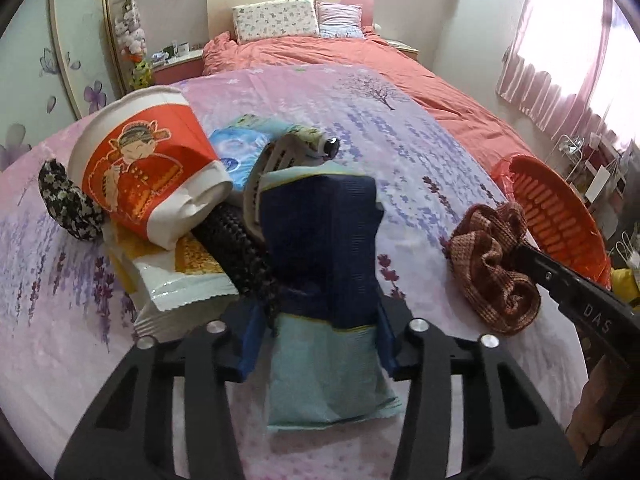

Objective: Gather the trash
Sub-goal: 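Grasp the blue-green cloth bag with the left tool while the right tool holds the scrunchie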

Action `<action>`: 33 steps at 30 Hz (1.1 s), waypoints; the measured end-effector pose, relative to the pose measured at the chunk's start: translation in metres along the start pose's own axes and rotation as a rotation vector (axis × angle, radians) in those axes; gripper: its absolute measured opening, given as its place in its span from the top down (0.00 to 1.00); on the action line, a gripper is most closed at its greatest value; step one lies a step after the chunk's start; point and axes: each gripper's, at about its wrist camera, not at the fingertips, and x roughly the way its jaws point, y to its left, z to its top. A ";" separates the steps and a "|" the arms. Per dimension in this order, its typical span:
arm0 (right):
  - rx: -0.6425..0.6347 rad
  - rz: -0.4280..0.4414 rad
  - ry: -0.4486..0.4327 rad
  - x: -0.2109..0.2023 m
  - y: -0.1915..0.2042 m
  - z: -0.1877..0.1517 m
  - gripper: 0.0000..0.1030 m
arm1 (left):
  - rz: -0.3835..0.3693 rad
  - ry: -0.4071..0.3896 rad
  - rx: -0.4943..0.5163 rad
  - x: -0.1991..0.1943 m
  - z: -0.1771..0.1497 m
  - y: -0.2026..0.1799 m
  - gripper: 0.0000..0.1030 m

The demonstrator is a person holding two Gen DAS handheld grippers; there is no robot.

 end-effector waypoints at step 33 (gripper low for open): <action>-0.014 0.020 -0.008 0.005 0.008 0.010 0.91 | -0.015 -0.043 -0.047 -0.029 -0.015 0.035 0.61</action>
